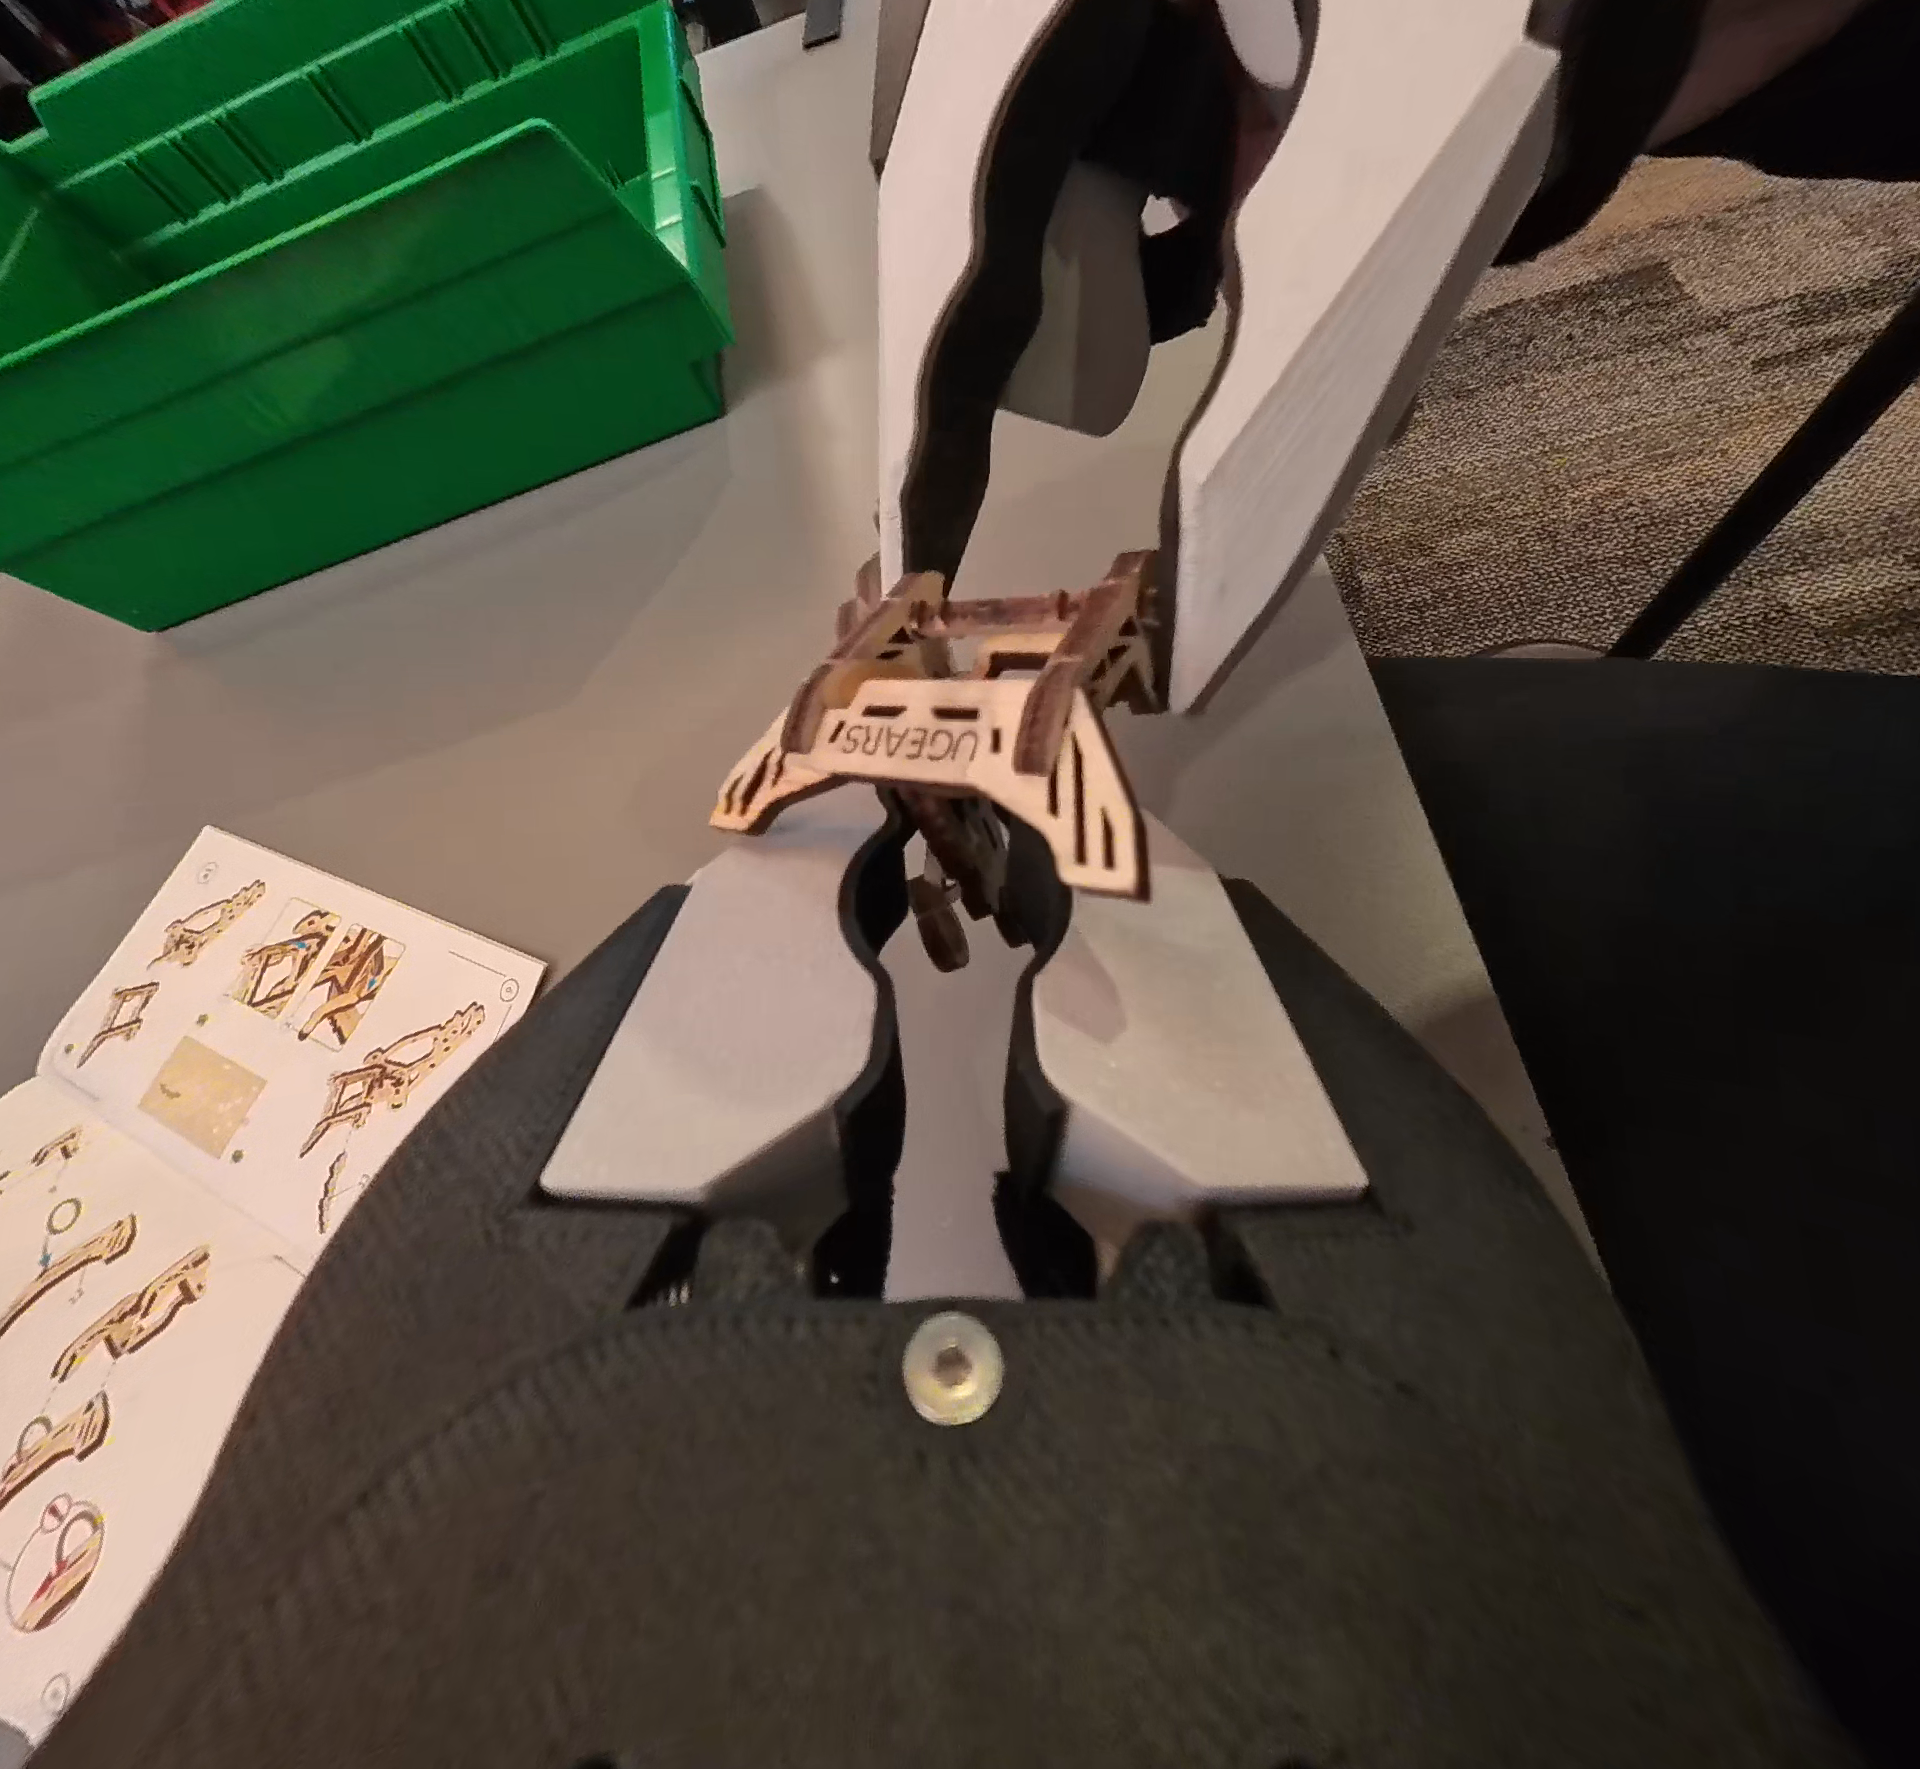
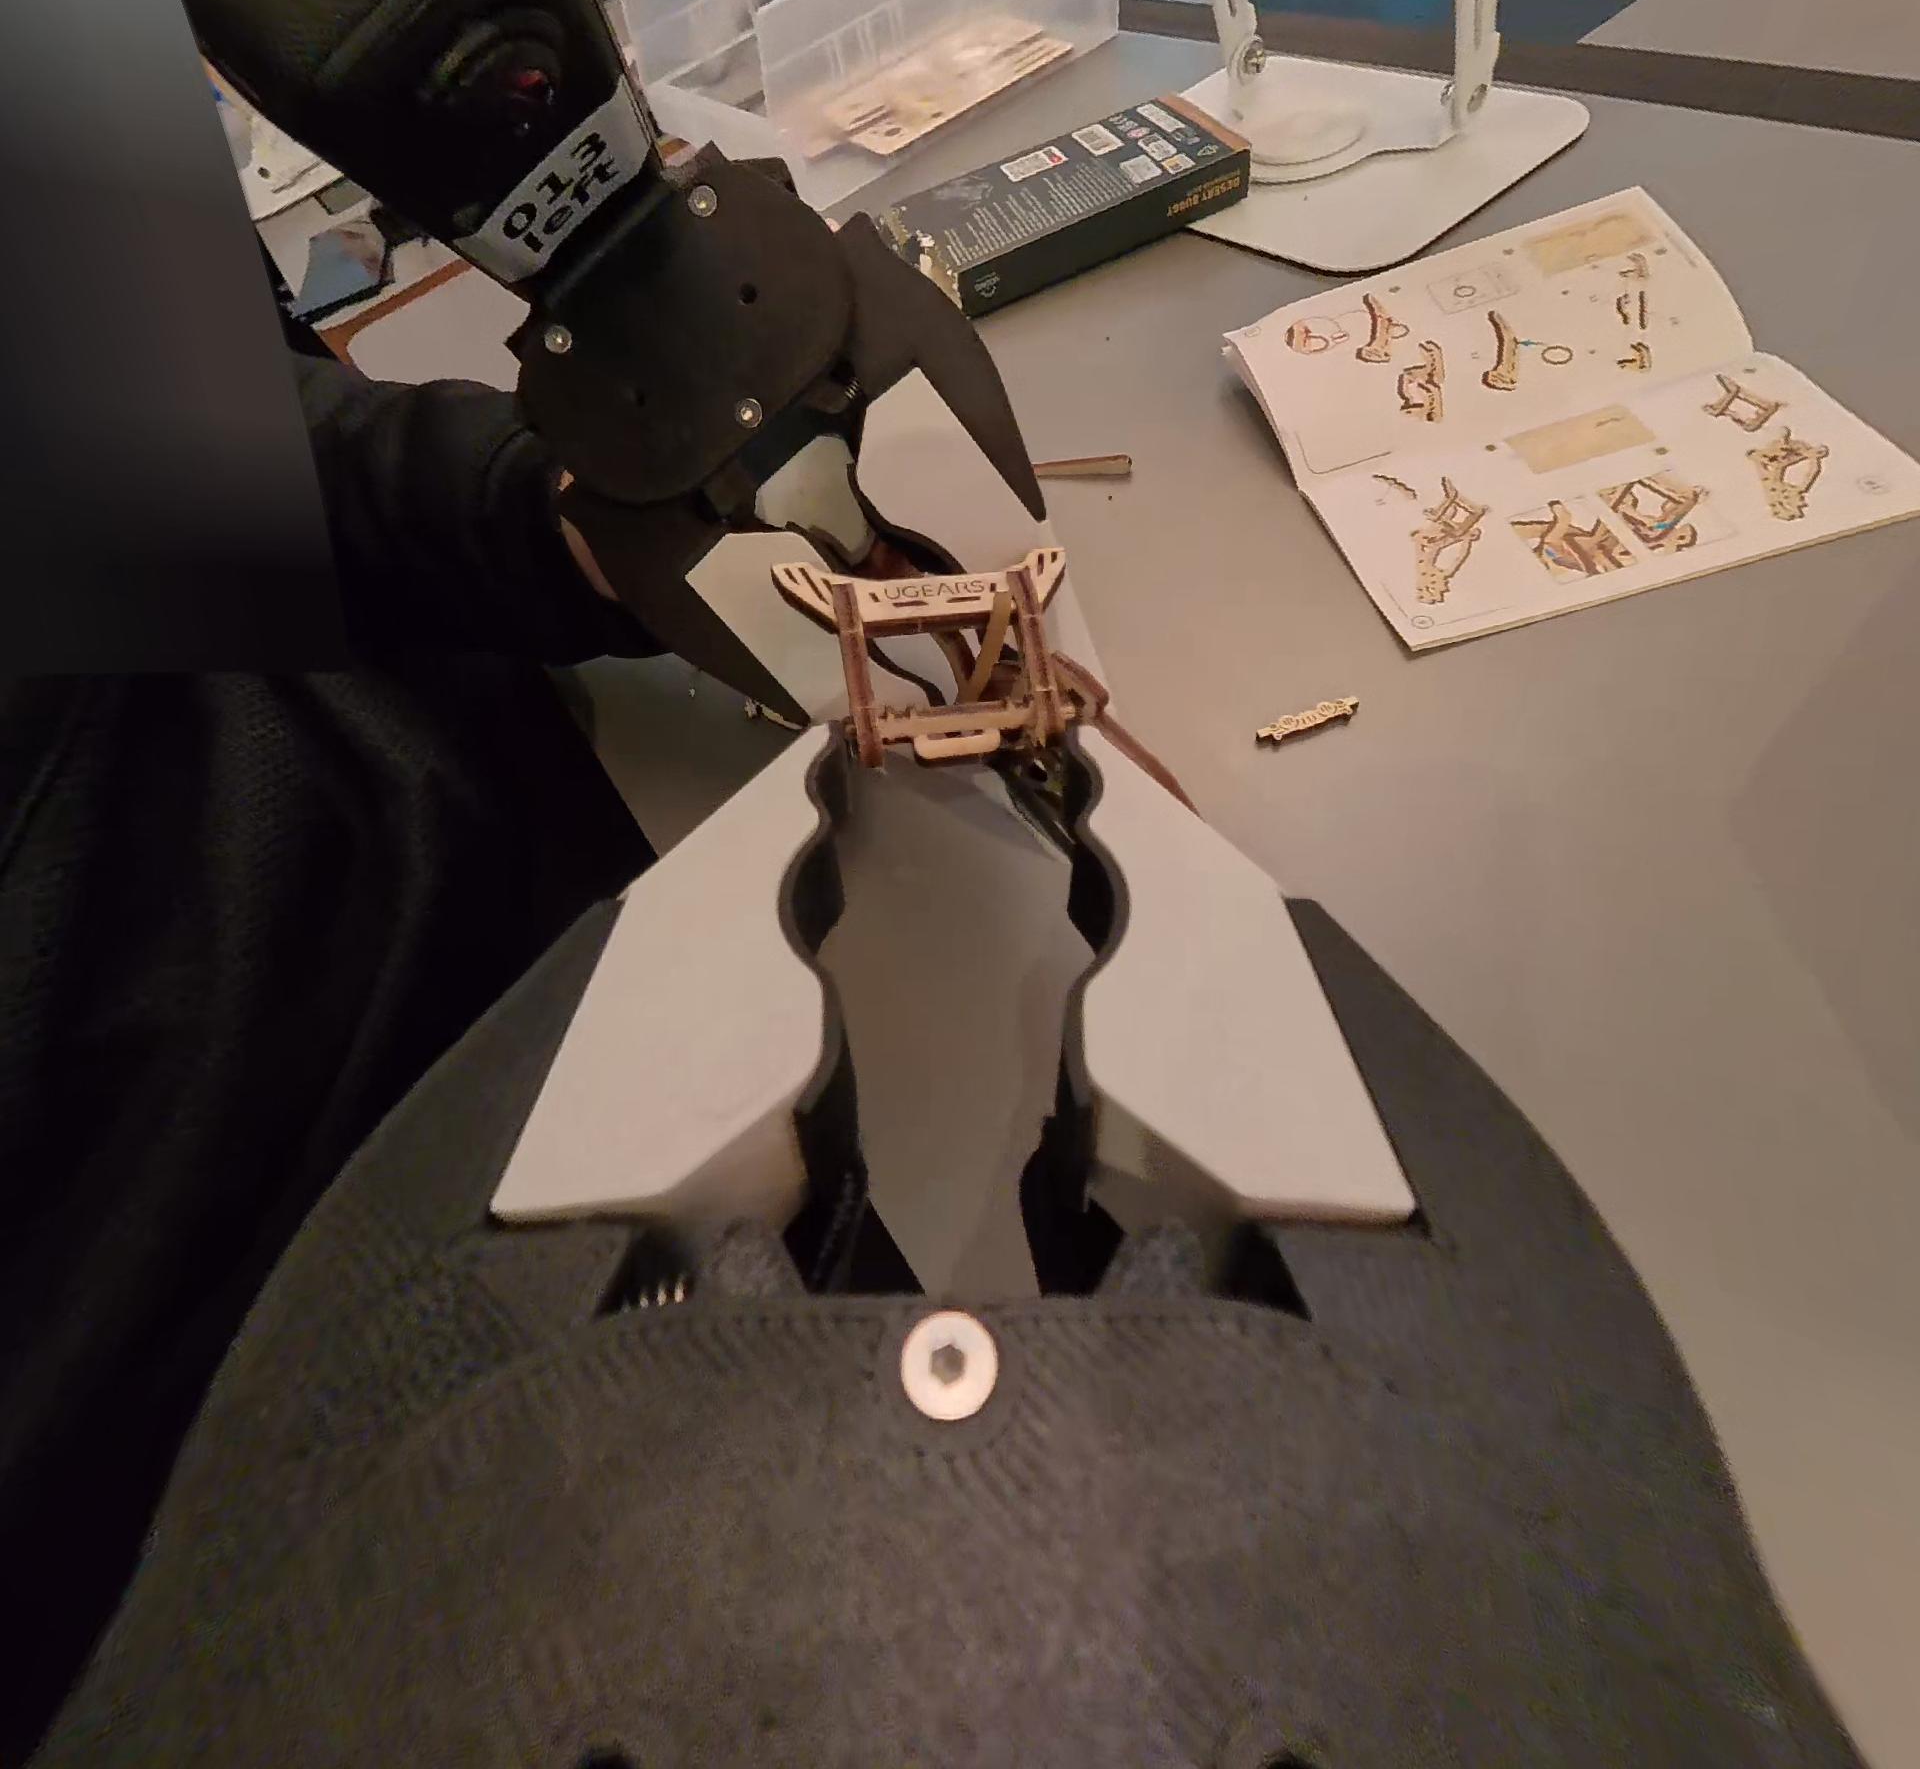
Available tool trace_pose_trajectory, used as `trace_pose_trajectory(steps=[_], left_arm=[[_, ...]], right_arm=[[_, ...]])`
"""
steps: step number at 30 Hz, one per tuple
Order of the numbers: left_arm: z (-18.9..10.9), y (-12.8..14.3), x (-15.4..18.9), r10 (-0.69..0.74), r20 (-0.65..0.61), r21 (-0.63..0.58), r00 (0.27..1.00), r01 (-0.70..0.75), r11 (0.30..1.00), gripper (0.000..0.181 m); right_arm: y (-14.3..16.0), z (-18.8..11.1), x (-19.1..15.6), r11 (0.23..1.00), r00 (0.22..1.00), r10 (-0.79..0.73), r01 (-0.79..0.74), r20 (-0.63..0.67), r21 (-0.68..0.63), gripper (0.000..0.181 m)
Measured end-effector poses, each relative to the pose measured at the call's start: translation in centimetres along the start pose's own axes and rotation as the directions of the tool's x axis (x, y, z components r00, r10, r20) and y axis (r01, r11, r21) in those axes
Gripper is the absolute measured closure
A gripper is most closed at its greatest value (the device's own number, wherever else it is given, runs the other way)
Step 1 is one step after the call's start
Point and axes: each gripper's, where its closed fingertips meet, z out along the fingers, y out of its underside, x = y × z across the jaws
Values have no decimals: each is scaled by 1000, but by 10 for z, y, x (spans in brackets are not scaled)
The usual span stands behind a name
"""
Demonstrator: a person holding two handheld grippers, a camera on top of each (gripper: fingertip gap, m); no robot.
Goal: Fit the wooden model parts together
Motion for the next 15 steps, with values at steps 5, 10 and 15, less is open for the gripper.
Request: trace_pose_trajectory(steps=[5,10,15], left_arm=[[0,-3,-1,2,11,19,1000,-3,1000,172],[1,-5,0,-5,12,34,1000,4,999,172],[1,-6,-2,-23,20,51,1000,22,998,171]], right_arm=[[-1,-1,-1,1000,1000,-4,4,-15,-3,144],[-2,-4,-2,1000,1000,21,-21,9,-2,144],[0,-5,-1,999,999,40,-40,-3,-21,144]])
